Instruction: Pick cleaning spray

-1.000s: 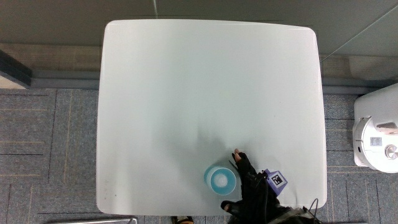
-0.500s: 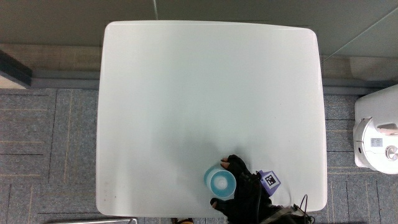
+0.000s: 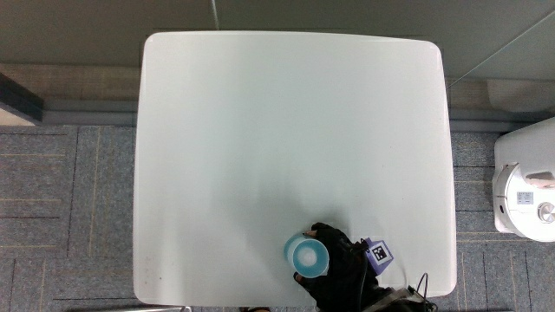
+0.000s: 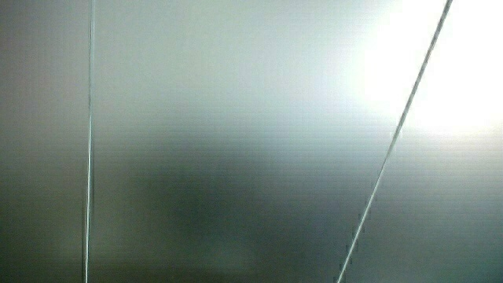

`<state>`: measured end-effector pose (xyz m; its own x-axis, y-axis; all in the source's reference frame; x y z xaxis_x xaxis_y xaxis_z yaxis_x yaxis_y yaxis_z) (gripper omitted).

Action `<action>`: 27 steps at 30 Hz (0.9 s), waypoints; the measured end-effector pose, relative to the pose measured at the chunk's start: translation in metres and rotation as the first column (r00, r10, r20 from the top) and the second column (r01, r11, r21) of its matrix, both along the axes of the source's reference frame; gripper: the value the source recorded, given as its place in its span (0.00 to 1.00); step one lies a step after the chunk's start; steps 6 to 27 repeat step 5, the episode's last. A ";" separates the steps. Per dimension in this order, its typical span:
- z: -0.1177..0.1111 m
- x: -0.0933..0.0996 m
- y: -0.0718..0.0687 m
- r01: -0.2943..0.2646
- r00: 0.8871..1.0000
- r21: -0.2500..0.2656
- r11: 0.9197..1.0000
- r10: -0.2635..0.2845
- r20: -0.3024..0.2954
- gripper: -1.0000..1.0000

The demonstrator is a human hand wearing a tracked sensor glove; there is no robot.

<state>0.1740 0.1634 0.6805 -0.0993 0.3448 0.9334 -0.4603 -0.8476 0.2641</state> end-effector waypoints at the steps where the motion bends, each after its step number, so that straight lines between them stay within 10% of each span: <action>1: -0.018 -0.003 -0.002 0.028 0.998 -0.086 0.996 -0.033 -0.056 1.00; 27: -0.009 0.000 -0.001 -0.003 1.000 -0.039 0.999 0.002 -0.028 1.00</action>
